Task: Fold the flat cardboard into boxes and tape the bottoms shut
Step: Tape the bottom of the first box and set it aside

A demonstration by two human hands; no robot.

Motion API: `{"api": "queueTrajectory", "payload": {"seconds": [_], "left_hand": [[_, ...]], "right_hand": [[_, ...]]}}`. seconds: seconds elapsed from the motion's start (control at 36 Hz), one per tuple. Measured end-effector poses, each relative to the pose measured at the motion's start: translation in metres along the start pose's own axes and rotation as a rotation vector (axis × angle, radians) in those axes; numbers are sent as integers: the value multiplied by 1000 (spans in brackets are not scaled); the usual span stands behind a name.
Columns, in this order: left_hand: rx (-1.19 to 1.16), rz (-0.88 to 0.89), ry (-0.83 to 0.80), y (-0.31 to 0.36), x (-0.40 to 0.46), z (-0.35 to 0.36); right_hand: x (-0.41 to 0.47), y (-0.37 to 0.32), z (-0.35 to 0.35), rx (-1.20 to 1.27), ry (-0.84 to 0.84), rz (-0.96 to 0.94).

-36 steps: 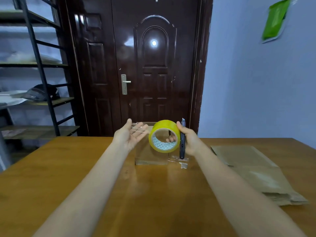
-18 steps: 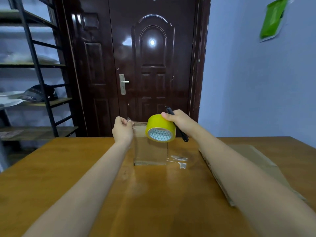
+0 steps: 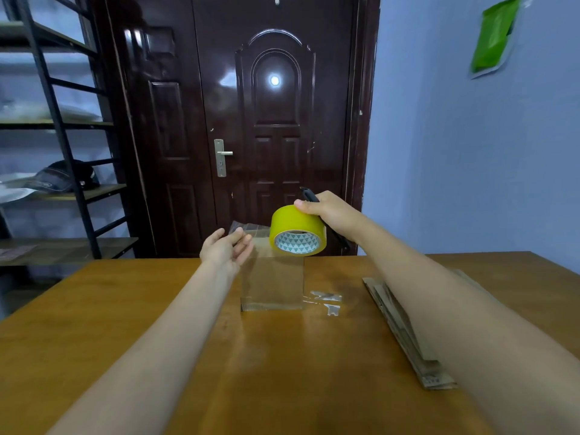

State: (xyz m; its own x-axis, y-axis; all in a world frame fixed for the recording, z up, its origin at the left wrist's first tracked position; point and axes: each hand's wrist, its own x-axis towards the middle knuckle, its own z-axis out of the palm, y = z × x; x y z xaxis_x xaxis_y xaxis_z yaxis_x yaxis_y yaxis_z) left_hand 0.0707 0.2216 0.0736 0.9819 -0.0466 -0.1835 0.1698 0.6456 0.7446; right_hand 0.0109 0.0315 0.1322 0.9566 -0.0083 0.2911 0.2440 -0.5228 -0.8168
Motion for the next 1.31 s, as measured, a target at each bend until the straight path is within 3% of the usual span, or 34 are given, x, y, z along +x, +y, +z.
{"api": "queueTrajectory", "payload": {"seconds": [0.14,0.31,0.44,0.5,0.58,0.69,0.86,0.92,1.03,1.31], "left_hand": [[151,-106,-61,2,0,3],[331,-46,-23,11,-1,15],[319,62,78,51,-1,26],[373,103,60,60,-3,32],[352,124,64,65,-1,36],[300,107,61,71,2,31],[253,114,95,71,6,20],[285,126,114,71,10,15],[363,131,129,66,18,8],[377,131,177,43,41,12]], "right_hand": [[4,-3,-9,-112,7,-23],[11,3,-8,-265,43,-36],[0,19,-16,-687,-48,164],[-4,31,-25,-569,-124,186],[-9,42,-33,-157,-105,185],[-16,47,-38,193,-211,254],[-19,62,-47,483,-372,282],[-15,65,-50,384,-342,257],[0,59,-52,-141,-205,161],[37,43,-63,-849,-104,129]]}}
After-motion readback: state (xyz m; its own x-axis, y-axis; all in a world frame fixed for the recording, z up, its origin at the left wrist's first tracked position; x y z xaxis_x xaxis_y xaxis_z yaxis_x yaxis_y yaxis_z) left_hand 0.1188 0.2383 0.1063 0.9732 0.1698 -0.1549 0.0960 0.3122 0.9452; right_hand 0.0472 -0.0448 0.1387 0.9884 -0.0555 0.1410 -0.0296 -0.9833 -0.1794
